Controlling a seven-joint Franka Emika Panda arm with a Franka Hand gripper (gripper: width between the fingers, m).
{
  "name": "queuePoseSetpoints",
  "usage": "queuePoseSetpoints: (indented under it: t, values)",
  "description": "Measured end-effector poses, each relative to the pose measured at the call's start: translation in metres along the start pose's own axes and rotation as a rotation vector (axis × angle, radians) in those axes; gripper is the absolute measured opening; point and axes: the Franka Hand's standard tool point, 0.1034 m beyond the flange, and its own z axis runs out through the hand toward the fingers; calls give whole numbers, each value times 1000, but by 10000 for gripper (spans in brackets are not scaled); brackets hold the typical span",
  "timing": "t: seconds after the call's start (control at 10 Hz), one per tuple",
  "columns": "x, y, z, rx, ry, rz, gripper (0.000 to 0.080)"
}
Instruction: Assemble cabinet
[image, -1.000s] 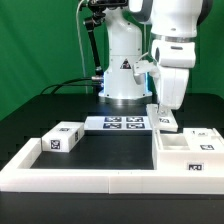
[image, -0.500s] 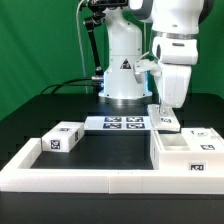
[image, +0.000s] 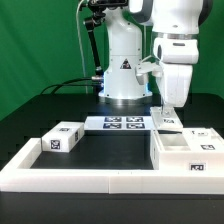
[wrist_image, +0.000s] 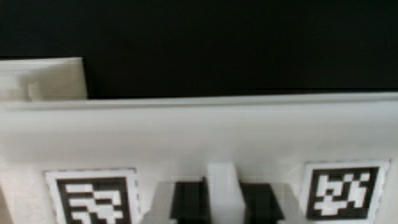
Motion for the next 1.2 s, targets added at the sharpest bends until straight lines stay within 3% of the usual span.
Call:
queuePoseSetpoints:
  t: [0.1, 0.5, 1.2]
  values:
    - [-1, -2, 2, -8, 6, 1, 70]
    - [-4, -9, 8, 10, 6, 6, 70]
    - [2, 0, 8, 9, 8, -1, 70]
